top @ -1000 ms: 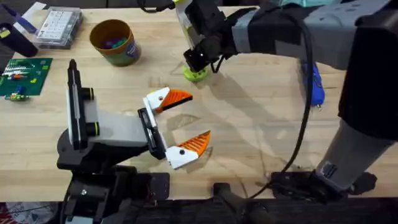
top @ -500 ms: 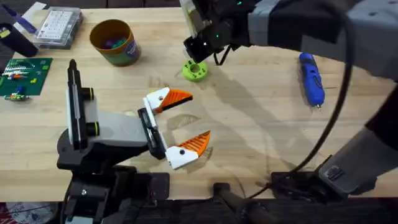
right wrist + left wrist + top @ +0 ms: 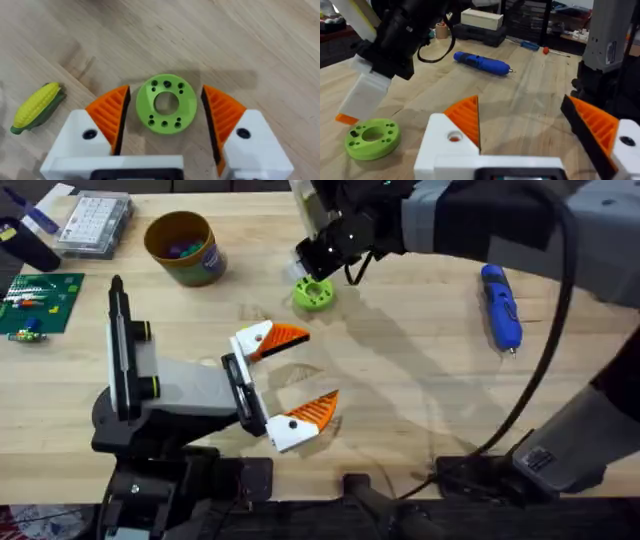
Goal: Pick up the gripper from the table and insert it into the empty holder that is missing its gripper. Then pick up a screw, insert it into the mounting hole, and use the screwdriver to tighten it. Finally, clean up the table by picking up the vegetable and placing it into the bucket.
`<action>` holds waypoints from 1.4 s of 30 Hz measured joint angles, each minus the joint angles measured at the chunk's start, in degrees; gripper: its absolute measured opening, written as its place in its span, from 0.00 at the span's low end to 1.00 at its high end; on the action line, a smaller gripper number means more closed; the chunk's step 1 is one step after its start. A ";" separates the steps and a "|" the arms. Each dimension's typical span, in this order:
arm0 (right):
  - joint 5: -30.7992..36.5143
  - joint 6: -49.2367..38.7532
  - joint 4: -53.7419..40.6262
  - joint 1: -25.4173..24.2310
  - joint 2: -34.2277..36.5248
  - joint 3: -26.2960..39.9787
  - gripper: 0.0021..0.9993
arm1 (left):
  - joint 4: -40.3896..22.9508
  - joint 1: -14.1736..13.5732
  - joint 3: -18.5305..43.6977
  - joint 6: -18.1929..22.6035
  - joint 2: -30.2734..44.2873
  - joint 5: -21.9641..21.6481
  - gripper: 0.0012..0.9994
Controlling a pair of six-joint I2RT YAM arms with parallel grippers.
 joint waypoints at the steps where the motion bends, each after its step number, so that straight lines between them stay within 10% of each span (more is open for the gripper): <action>1: 0.00 0.00 -0.05 0.00 0.00 0.00 0.82 | 0.00 0.00 0.00 0.00 0.00 0.00 0.99; 12: 0.00 0.00 0.78 0.00 2.45 0.00 0.82 | 0.00 0.00 0.00 0.00 0.01 0.00 0.99; 22: 0.00 0.00 1.99 0.07 6.25 0.00 0.48 | 0.00 0.00 0.00 0.00 0.00 0.00 0.99; 42: 0.00 0.00 3.39 1.03 7.56 0.00 0.47 | 0.01 0.00 0.00 0.00 0.01 0.00 0.99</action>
